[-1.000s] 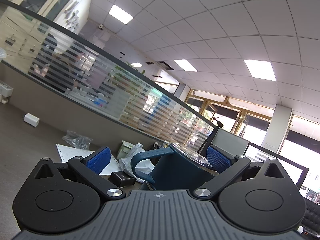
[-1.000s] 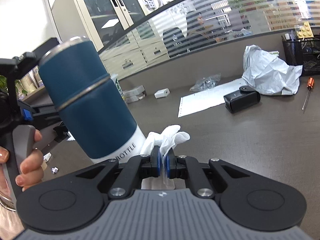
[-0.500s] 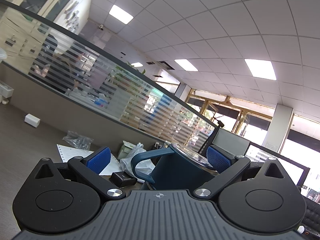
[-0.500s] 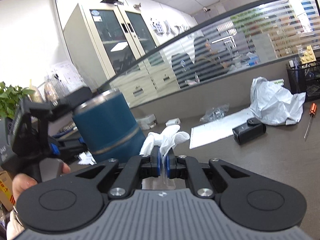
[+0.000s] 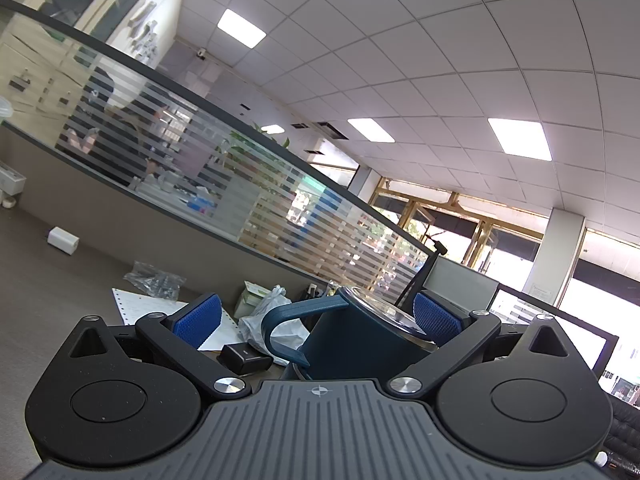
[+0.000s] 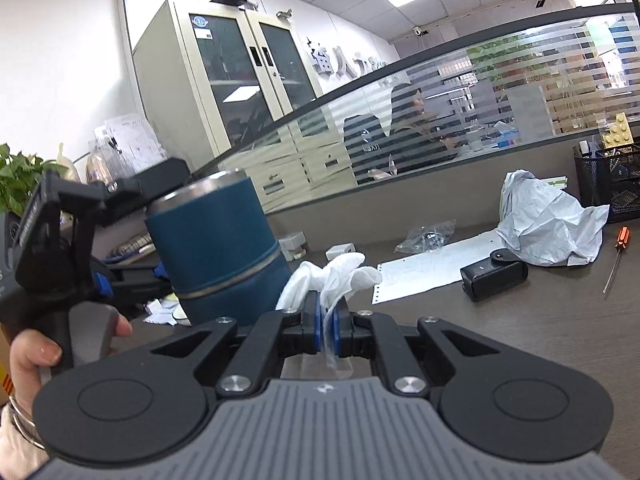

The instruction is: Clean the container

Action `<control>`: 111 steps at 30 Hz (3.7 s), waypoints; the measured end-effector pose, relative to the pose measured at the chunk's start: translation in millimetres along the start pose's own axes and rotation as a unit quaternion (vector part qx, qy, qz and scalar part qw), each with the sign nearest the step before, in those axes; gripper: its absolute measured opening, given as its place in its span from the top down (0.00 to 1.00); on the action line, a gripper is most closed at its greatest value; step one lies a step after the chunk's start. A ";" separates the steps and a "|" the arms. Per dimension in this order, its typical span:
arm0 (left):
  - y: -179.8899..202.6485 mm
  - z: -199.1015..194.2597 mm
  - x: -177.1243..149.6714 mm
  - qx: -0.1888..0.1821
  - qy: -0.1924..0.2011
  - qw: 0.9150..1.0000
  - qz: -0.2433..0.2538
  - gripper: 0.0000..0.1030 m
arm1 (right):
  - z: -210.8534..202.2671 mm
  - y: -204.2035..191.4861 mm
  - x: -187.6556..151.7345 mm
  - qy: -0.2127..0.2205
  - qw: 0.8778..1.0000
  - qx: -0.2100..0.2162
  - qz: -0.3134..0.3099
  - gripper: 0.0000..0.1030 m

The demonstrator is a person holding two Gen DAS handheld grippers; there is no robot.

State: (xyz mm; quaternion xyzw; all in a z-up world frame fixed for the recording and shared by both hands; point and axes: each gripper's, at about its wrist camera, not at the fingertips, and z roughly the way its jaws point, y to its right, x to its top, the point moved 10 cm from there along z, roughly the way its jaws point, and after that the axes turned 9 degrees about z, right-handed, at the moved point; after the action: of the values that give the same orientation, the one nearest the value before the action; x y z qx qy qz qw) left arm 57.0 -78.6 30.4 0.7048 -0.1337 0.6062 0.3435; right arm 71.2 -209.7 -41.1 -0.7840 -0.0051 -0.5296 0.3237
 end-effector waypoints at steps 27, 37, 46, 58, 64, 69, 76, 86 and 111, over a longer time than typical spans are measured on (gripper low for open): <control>2.2 1.4 0.7 0.000 -0.001 1.000 0.001 0.00 | 15.8 15.8 -34.8 -0.052 0.998 -0.029 -0.002 0.90; 2.2 1.1 0.0 0.001 -0.001 1.000 0.002 0.00 | 16.5 18.6 -42.0 -0.063 0.997 -0.037 -0.004 0.90; 1.1 0.0 1.7 0.000 -0.002 1.000 0.002 0.00 | 5.8 -0.7 -5.0 -0.011 1.000 0.003 -0.009 0.90; -1.0 1.1 3.9 -0.004 -0.003 1.000 0.003 0.00 | -0.6 -16.5 34.4 0.041 0.998 0.043 -0.019 0.90; -1.9 1.9 3.6 -0.006 -0.002 1.000 0.002 0.00 | -1.8 -20.4 41.2 0.057 0.997 0.047 -0.025 0.90; -1.8 2.2 1.9 -0.008 -0.002 1.000 0.002 0.00 | -8.3 -25.4 45.8 0.071 0.996 0.049 -0.037 0.90; -1.7 2.6 -0.4 -0.011 -0.001 1.000 0.001 0.00 | -11.3 -23.4 49.2 0.077 0.995 0.058 -0.021 0.90; -2.0 3.1 -2.8 -0.010 0.000 1.000 0.000 0.00 | -4.7 -22.0 40.1 0.066 0.996 0.043 -0.043 0.90; 10.1 -1.8 -3.1 0.001 0.013 1.000 0.008 0.00 | -11.0 -16.2 28.7 0.044 0.997 0.030 -0.050 0.90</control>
State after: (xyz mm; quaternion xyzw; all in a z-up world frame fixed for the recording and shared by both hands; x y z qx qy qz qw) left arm 48.8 -85.5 30.8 0.6960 -0.1343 0.6185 0.3393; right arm 69.1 -212.2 -6.5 -0.7489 -0.0459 -0.5786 0.3197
